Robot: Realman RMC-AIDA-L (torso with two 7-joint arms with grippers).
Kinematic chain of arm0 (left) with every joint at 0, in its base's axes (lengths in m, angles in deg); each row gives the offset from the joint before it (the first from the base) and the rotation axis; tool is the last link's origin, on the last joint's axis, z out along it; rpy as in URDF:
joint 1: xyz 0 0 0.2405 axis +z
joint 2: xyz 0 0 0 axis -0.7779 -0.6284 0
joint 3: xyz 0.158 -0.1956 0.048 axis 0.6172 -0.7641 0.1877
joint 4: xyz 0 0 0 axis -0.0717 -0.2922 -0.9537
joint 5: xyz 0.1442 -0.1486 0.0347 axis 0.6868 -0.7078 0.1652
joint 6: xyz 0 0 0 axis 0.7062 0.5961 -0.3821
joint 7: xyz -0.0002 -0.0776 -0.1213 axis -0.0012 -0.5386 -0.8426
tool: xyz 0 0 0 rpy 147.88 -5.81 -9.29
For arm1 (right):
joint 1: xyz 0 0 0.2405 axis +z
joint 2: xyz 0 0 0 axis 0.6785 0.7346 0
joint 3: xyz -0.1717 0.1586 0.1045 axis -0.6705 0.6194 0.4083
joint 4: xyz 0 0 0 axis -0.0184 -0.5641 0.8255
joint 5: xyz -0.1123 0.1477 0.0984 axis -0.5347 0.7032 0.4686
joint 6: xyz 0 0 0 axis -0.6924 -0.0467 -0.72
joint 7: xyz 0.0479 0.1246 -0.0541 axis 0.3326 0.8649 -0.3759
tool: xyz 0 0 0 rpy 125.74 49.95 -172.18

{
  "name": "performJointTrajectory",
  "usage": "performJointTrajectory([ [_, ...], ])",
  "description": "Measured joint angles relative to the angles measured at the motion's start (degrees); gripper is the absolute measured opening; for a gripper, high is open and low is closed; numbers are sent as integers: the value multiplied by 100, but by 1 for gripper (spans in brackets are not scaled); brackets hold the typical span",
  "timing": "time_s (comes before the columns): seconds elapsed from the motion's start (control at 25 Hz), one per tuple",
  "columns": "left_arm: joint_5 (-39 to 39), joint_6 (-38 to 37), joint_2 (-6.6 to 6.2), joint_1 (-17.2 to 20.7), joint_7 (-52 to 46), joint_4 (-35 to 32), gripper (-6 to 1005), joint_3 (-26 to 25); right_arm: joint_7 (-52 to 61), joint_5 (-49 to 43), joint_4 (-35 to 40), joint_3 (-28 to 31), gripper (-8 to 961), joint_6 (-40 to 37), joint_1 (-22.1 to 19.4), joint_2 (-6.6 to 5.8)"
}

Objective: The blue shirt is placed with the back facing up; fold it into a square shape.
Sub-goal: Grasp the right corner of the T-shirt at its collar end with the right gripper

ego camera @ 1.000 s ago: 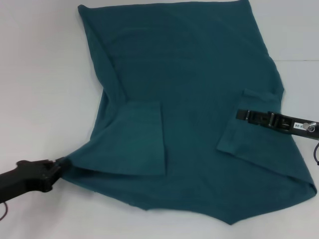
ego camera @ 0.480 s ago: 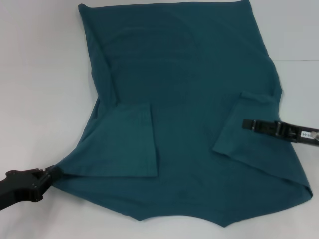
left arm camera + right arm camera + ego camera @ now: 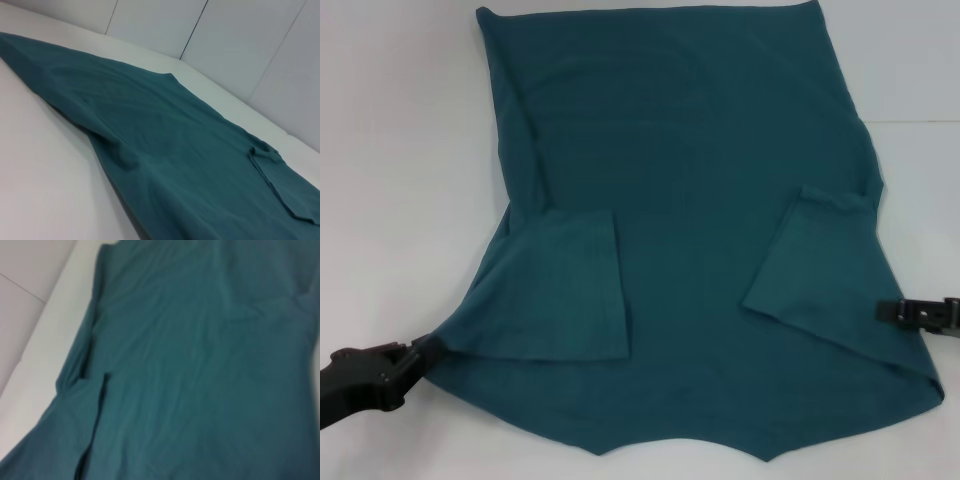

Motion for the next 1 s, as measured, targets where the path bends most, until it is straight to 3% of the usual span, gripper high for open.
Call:
performJointTrajectory([
  [0.32, 8, 10, -2, -26, -3, 109, 28, 0, 114, -57, 4, -2, 584, -95, -227, -154],
  [0.68, 8, 9, -4, -61, -22, 113, 28, 9, 151, -184, 4, -6, 564, -166, -329, -180],
  [1.0, -1, 32, 3, -58, -25, 113, 28, 9, 141, -355, 0, -28, 546, -340, -249, -123],
])
